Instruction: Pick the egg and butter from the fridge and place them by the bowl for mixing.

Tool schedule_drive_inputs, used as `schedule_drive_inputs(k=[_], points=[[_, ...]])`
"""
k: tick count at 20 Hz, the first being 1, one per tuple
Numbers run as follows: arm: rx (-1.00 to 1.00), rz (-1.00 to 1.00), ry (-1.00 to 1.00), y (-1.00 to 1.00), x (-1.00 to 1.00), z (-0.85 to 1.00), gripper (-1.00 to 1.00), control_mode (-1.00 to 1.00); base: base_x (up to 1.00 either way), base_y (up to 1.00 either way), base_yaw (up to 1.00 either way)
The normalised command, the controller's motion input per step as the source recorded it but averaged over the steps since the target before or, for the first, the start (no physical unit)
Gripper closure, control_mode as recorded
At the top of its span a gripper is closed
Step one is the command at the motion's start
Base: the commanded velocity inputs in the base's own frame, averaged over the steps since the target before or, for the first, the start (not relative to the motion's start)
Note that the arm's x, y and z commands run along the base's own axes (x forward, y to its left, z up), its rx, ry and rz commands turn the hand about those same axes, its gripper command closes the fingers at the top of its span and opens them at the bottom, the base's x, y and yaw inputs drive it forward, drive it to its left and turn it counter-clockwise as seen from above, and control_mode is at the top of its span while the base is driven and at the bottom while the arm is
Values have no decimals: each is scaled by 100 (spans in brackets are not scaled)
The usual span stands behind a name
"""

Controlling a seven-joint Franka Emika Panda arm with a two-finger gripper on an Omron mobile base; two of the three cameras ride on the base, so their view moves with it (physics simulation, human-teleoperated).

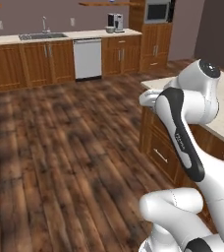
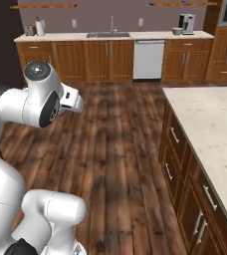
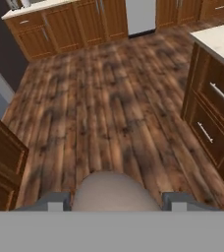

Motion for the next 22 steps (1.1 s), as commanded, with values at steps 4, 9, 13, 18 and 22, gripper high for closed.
schedule_drive_inputs(k=[4, 9, 13, 18, 22], points=[[0, 0, 0, 0, 0, 0, 100, 100, 76, 13, 0], [0, 0, 0, 0, 0, 0, 100, 100, 79, 11, 0], [0, 0, 0, 0, 0, 0, 100, 100, 84, 10, 0], [0, 0, 0, 0, 0, 0, 100, 100, 85, 9, 0], [0, 0, 0, 0, 0, 0, 100, 100, 85, 5, 0]])
